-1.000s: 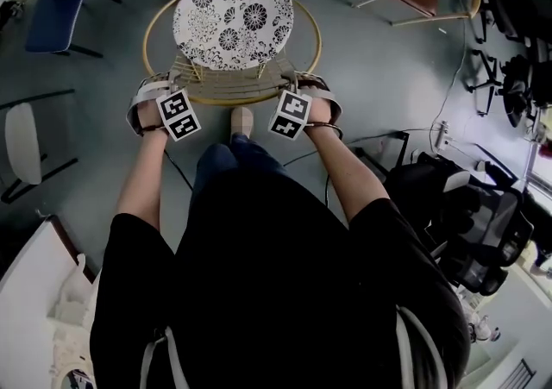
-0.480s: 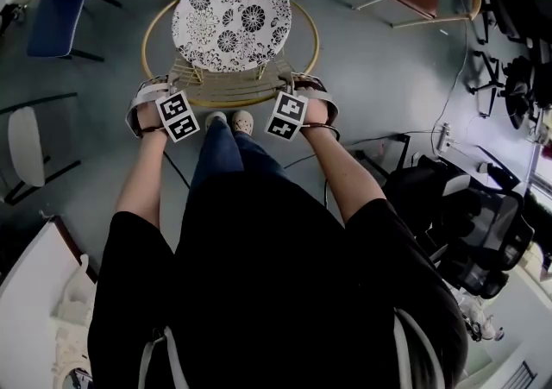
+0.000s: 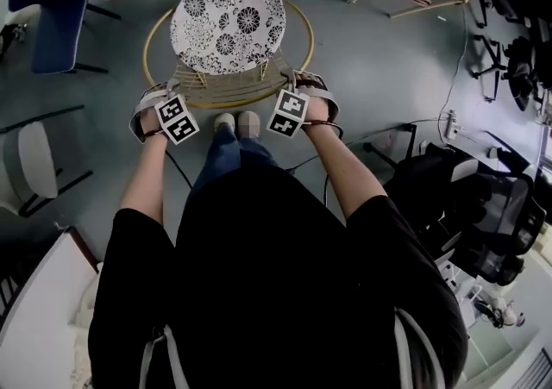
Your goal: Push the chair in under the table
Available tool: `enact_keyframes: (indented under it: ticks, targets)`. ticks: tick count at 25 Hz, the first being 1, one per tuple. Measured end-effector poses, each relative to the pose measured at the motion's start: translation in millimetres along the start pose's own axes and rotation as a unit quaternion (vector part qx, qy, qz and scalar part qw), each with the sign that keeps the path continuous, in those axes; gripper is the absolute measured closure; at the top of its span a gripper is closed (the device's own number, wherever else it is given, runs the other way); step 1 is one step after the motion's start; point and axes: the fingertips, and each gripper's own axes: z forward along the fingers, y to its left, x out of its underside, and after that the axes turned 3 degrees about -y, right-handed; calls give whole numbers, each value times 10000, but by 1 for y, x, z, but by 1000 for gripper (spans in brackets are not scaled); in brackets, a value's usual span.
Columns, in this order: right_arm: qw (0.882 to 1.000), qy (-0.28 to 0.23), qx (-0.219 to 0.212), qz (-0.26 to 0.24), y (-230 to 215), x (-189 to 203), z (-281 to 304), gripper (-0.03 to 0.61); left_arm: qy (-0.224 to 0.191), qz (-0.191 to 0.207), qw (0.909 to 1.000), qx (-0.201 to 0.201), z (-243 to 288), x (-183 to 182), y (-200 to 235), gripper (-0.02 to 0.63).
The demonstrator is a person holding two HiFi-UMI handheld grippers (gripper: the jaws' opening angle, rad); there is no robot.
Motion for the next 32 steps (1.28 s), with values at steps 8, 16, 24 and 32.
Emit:
enact_keyframes:
  ticks: [8, 16, 24, 32]
  targets:
    - [9985, -207, 502, -17, 1, -2, -43, 394, -752, -52, 9968, -273, -41, -15, -5, 408]
    - [9874, -903, 1152, 603, -19, -40, -112, 480, -1710, -941, 9793, -532, -105, -40, -2, 452]
    - [9436, -2122, 1951, 1627, -73, -97, -193, 540, -2848, -1335, 9355, -1611, -194, -80, 52, 601]
    - [8699, -3399, 2398, 2651, -114, -135, -279, 557, -4043, -2133, 8591, -2302, -301, -110, 99, 606]
